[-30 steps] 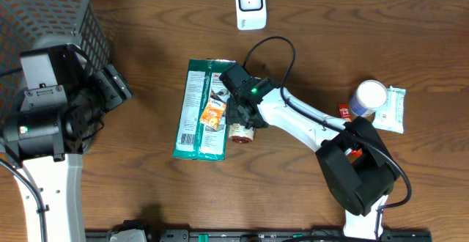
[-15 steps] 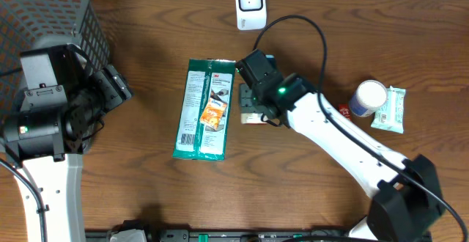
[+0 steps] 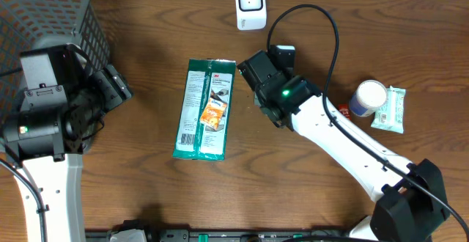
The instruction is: Scan the item barcode
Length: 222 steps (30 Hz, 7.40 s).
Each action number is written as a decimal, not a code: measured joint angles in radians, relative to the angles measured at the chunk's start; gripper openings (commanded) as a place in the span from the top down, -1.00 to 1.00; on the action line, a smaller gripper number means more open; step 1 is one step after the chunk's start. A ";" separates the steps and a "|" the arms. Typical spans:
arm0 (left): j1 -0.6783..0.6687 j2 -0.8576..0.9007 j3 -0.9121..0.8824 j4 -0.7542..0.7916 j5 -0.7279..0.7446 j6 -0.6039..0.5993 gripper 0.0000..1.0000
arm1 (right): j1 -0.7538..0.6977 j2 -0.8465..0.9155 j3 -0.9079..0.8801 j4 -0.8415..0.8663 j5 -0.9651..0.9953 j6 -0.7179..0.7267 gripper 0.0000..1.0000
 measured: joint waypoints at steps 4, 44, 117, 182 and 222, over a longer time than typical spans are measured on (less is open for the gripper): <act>0.000 0.000 0.000 0.000 0.000 0.000 -0.63 | 0.000 0.000 -0.071 0.105 0.030 0.007 -0.04; 0.000 0.000 0.000 0.000 0.000 0.000 -0.63 | 0.057 0.000 -0.482 0.822 0.053 -0.192 -0.28; 0.000 0.000 0.000 0.000 0.000 0.000 -0.63 | -0.116 -0.265 -0.094 0.019 -0.389 -0.417 -0.98; 0.000 0.000 0.000 0.000 0.000 0.000 -0.63 | -0.160 0.225 0.233 -0.242 -0.595 -0.450 -0.98; 0.000 0.000 0.000 0.000 0.000 0.000 -0.63 | -0.153 0.341 0.233 -0.246 -0.504 -0.474 -0.95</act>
